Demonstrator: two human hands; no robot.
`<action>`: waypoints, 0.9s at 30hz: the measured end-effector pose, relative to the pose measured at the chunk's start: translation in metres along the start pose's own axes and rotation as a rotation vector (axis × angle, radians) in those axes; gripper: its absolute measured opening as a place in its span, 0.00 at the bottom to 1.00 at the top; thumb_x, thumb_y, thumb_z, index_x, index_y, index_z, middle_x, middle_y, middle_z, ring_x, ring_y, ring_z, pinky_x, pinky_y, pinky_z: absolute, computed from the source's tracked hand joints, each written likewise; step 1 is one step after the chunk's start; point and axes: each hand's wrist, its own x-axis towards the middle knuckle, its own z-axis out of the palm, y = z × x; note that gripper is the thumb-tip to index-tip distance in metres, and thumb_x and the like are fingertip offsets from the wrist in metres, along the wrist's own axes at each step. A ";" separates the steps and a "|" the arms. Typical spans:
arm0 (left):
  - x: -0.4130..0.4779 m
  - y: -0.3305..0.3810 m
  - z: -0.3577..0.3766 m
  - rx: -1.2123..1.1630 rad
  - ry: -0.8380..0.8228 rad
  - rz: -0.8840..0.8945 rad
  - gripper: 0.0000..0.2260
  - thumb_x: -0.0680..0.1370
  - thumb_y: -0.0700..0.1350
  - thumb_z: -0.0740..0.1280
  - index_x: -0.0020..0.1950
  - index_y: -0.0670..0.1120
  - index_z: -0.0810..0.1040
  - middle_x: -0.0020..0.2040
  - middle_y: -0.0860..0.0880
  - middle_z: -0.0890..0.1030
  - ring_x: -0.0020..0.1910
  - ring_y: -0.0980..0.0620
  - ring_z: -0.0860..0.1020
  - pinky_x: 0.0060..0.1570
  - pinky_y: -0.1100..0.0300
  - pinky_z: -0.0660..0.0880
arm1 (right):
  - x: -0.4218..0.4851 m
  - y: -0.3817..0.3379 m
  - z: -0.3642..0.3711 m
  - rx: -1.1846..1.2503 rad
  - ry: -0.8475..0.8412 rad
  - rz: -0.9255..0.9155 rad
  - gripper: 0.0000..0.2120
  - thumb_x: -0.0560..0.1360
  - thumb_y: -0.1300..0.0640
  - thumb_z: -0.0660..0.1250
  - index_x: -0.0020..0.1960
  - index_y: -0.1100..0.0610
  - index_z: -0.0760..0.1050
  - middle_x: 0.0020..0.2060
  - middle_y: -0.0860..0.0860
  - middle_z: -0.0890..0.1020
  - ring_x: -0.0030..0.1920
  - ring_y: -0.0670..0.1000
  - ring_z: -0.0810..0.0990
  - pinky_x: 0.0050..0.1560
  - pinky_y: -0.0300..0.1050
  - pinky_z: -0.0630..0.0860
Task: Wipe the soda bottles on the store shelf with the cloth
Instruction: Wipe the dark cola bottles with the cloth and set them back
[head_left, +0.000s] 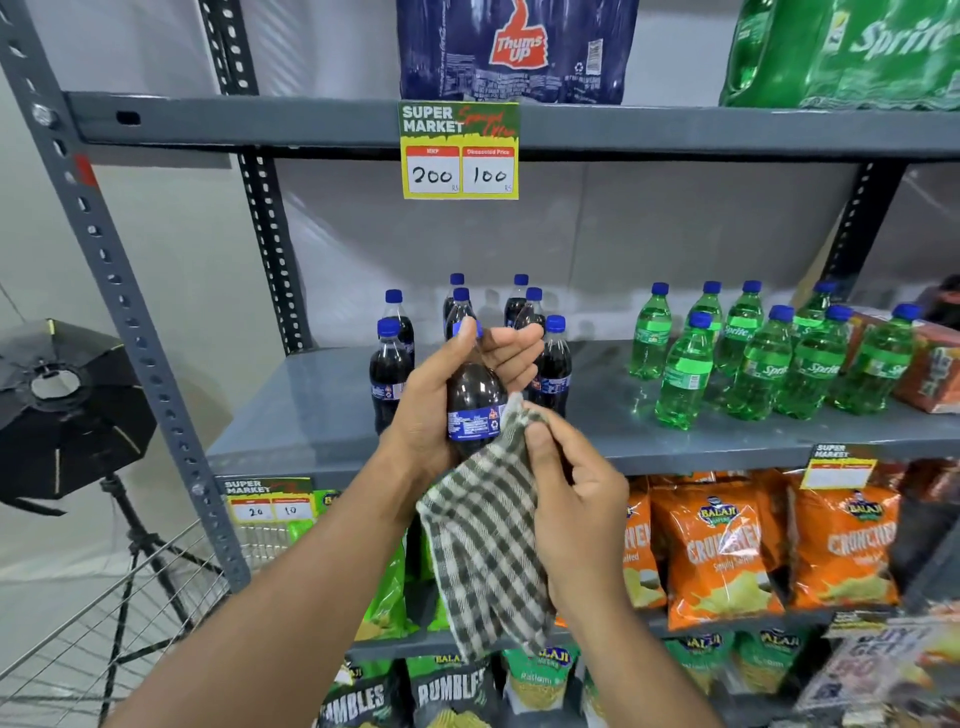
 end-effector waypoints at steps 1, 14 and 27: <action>0.001 -0.001 0.002 -0.003 -0.004 0.000 0.18 0.78 0.54 0.68 0.54 0.40 0.84 0.65 0.37 0.80 0.70 0.40 0.74 0.70 0.47 0.70 | 0.005 -0.002 0.001 0.023 0.014 -0.003 0.15 0.82 0.51 0.67 0.54 0.28 0.81 0.55 0.32 0.85 0.59 0.33 0.82 0.55 0.25 0.75; 0.017 0.004 0.018 0.022 0.053 0.016 0.20 0.83 0.53 0.60 0.45 0.44 0.86 0.59 0.41 0.84 0.62 0.45 0.81 0.62 0.53 0.77 | 0.002 0.013 -0.010 -0.571 -0.166 -0.793 0.17 0.80 0.66 0.64 0.68 0.60 0.78 0.67 0.53 0.80 0.70 0.50 0.78 0.73 0.49 0.73; 0.013 0.015 0.018 0.092 0.023 0.073 0.17 0.84 0.54 0.61 0.49 0.45 0.86 0.65 0.39 0.81 0.68 0.43 0.77 0.64 0.53 0.75 | 0.007 0.010 -0.014 -0.396 -0.120 -0.612 0.17 0.79 0.70 0.66 0.67 0.61 0.78 0.66 0.51 0.81 0.70 0.48 0.79 0.68 0.53 0.78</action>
